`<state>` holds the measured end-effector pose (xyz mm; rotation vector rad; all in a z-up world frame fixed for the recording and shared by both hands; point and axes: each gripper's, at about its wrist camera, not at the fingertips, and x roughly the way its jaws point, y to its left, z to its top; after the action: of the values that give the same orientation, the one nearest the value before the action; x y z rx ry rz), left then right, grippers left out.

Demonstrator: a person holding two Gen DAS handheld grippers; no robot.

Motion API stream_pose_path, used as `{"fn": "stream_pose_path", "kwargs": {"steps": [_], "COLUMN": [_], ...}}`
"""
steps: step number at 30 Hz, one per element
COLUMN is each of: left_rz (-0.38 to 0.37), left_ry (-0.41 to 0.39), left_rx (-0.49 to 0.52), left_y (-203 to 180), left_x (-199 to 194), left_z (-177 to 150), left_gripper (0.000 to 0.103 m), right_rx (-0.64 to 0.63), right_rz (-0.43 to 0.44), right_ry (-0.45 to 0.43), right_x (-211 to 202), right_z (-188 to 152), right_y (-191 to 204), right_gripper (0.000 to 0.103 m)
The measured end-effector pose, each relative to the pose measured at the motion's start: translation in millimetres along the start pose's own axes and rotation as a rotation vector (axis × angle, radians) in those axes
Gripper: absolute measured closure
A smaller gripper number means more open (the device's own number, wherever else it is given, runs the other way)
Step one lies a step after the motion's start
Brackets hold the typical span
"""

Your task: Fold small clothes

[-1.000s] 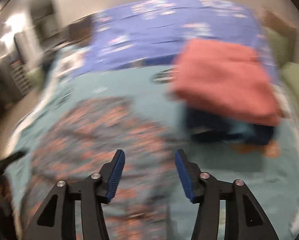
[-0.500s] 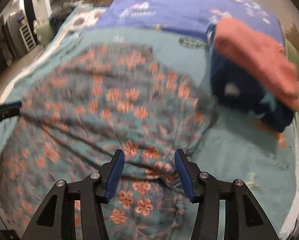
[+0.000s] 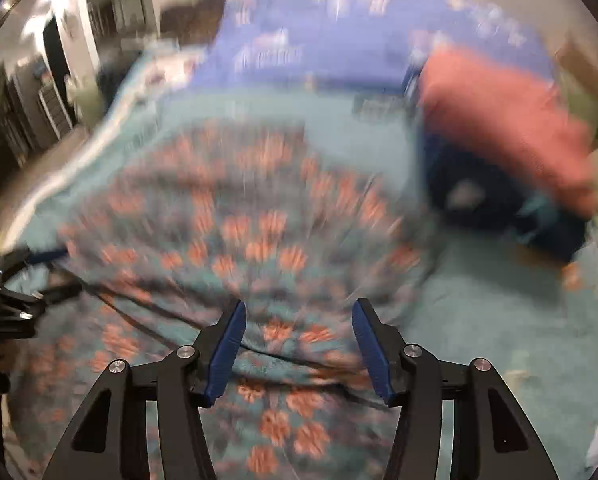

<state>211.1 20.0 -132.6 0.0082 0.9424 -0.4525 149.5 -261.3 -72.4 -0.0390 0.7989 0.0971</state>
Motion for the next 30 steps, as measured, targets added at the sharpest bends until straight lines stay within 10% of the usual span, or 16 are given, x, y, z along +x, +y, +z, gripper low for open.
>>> {"fn": "stream_pose_path", "kwargs": {"steps": [5, 11, 21, 30], "left_rz": [-0.067, -0.081, -0.104, -0.172], "left_ry": [-0.113, -0.098, -0.059, -0.018], "left_rx": [-0.104, -0.272, -0.305, -0.323], "left_y": [35, 81, 74, 61], "left_x": [-74, -123, -143, -130], "left_z": [-47, -151, -234, -273], "left_gripper": [0.020, 0.021, 0.021, 0.020], "right_rx": [0.028, 0.103, 0.285, 0.219], "right_rz": [-0.029, 0.010, 0.256, 0.321], "right_ry": [-0.153, -0.135, 0.066, 0.124], "right_x": [-121, -192, -154, -137], "right_z": [-22, -108, -248, -267], "right_y": [-27, -62, -44, -16], "right_gripper": [0.040, 0.026, 0.023, 0.035]}}
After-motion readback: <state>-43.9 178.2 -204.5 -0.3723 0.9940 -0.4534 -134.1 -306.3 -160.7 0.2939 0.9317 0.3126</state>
